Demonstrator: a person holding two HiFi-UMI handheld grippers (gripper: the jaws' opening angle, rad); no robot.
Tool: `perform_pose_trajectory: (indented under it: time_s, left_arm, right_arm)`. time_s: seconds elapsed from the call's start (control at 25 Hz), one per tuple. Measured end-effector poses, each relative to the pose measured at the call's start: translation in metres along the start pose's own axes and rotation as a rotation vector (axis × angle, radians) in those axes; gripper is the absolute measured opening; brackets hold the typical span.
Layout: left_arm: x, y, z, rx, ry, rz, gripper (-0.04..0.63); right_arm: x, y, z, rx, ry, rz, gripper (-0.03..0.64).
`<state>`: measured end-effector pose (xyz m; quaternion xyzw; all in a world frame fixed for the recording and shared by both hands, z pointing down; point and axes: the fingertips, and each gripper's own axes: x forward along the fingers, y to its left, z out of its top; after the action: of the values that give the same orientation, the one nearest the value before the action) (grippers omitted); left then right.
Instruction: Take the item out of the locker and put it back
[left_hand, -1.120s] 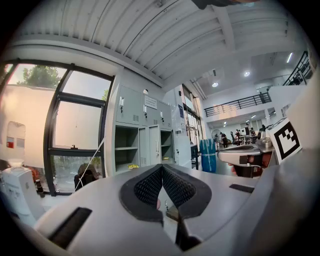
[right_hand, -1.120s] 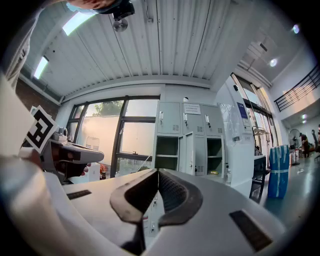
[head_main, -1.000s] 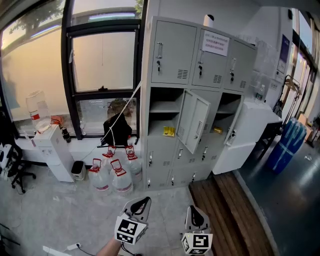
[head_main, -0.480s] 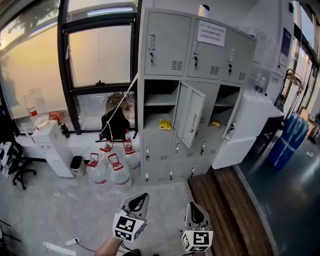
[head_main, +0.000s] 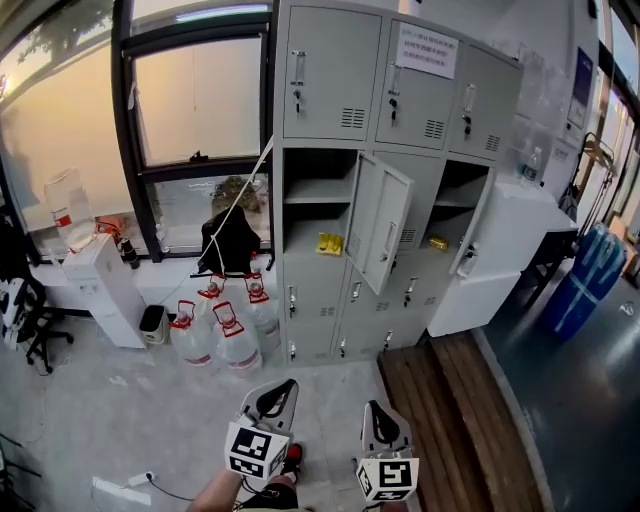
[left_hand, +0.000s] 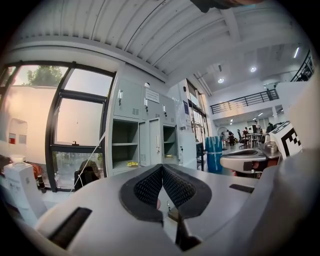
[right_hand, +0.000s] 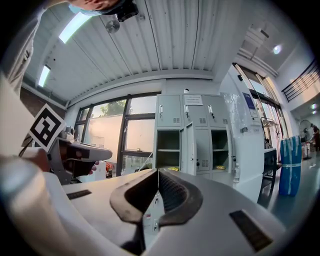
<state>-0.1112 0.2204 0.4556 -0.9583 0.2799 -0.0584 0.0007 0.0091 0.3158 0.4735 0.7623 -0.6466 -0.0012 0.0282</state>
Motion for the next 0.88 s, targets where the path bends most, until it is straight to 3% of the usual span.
perform_pose_trajectory:
  time_s: [0.2,0.88]
  left_arm:
    - [0.053,0.029,-0.001,-0.005,-0.01,0.013,0.023]
    - [0.282,0.179,0.018,-0.028,0.032,0.041,0.023]
  right_arm:
    - [0.056,-0.018,-0.009,-0.004,0.004,0.013,0.018]
    - [0.331,-0.085,0.007,-0.01,0.036,0.058,0.018]
